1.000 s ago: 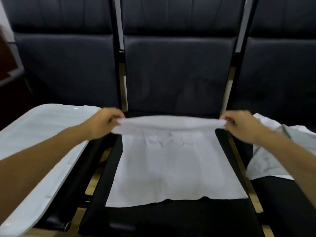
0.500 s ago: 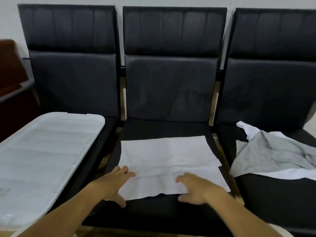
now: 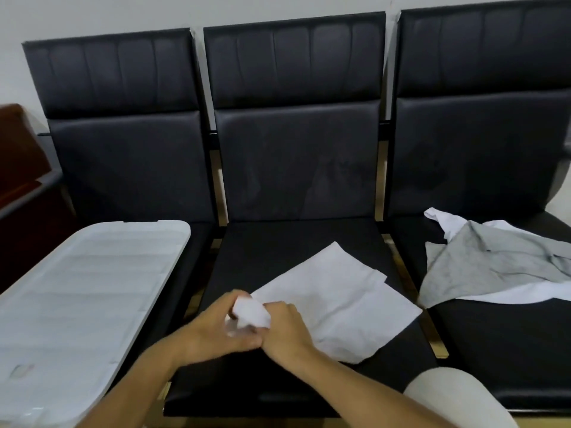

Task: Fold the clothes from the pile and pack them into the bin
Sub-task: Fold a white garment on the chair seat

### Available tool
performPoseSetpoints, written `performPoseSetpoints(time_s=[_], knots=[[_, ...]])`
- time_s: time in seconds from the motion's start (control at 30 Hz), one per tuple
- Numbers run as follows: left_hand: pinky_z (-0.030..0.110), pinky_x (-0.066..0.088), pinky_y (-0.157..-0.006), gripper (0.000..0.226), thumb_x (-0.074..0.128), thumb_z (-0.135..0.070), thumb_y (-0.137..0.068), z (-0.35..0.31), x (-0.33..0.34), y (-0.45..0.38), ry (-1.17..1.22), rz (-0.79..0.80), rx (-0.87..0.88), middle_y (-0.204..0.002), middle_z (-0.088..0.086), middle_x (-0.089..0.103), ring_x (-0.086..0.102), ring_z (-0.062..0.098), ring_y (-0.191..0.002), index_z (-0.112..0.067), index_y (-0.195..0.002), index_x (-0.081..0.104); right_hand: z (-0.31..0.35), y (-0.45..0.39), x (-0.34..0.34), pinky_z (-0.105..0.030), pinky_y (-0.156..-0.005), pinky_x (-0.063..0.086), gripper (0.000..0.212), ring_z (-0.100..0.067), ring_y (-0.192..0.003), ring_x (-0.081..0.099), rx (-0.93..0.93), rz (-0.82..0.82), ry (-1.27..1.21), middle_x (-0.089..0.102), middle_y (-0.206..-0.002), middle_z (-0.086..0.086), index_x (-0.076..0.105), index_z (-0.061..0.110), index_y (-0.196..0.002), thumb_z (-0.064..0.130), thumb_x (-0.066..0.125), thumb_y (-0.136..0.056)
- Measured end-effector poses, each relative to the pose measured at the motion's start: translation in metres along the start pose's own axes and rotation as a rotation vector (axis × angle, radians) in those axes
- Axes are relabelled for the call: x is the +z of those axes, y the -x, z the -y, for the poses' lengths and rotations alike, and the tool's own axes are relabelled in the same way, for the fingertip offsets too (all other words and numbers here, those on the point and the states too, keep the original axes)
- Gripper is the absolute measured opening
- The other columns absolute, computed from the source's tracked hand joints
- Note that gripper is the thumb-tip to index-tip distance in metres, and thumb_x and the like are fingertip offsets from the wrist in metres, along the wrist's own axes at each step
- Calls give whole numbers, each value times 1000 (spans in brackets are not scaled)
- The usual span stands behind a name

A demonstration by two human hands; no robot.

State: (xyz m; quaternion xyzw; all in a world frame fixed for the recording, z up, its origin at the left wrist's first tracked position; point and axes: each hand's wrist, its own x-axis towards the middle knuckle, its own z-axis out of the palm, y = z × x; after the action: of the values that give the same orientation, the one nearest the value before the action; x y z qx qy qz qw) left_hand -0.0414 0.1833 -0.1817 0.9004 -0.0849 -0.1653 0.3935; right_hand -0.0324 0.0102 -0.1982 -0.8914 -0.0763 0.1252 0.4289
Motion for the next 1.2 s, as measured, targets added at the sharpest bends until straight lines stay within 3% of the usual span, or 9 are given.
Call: performPoseSetpoints(time_s=[0.13,0.23,0.4,0.5,0.6,0.7,0.93,1.07,1.2], knots=[[29,40,-89,15,61,-44,-84,23,-13,-16,-595,64,-78,-103,-19,53,52,7,-108,-46,-94,50,-9,2,-46,-22,-67,52,22,-8,-75,62,111,-19,-265,64,-81,7,67,21,-83,37,56,-92],[36,52,-72,24,59,-26,-91,11,-12,-54,-379,-216,12,-74,-13,59,63,14,-78,-43,-76,54,-25,2,-85,-29,-79,58,20,-13,-86,68,169,-5,-391,72,-92,1,70,17,-94,32,57,-94],[24,50,-75,25,70,-16,-89,-61,7,-135,176,-583,250,-103,-10,64,63,4,-87,-32,-106,60,-61,-6,-144,-31,-72,53,8,-16,-81,66,363,-279,-585,70,-90,-5,64,15,-91,22,60,-94],[29,50,-93,65,75,-33,-85,-76,29,-177,361,-447,111,-137,-3,45,57,14,-115,-34,-139,39,-102,-13,-169,-34,-77,51,30,-20,-91,62,452,-410,-342,64,-104,-4,57,7,-120,18,60,-93],[45,35,-112,77,62,-48,-91,-52,57,-193,-51,-83,-139,-154,5,30,33,27,-139,-32,-152,18,-139,-11,-181,-43,-95,48,61,-31,-118,53,469,-410,76,50,-133,-12,30,14,-145,19,61,-93],[53,30,-113,75,61,-47,-90,-27,68,-193,-318,99,-204,-148,4,32,31,28,-138,-36,-150,17,-145,-8,-173,-43,-99,47,55,-29,-122,50,350,-322,429,47,-137,-11,35,16,-142,24,60,-94],[36,58,-81,42,64,-8,-85,-50,50,-156,350,-26,-107,-119,4,58,63,23,-103,-33,-116,54,-78,-16,-84,-35,-114,34,91,-18,-137,38,60,10,330,35,-151,3,21,22,-153,58,67,-83],[39,58,-91,43,64,-5,-88,-81,32,-105,547,-87,-19,-120,2,66,67,17,-108,-26,-126,61,-38,-28,-70,-36,-91,52,51,-17,-111,60,-120,-154,232,56,-130,3,41,25,-135,37,63,-90],[23,57,-83,46,84,-9,-74,-62,-26,-24,380,-127,34,-113,1,70,68,11,-103,-17,-116,68,13,-19,-64,-37,-80,55,26,-15,-91,65,-353,17,175,66,-104,5,59,25,-118,15,59,-93]])
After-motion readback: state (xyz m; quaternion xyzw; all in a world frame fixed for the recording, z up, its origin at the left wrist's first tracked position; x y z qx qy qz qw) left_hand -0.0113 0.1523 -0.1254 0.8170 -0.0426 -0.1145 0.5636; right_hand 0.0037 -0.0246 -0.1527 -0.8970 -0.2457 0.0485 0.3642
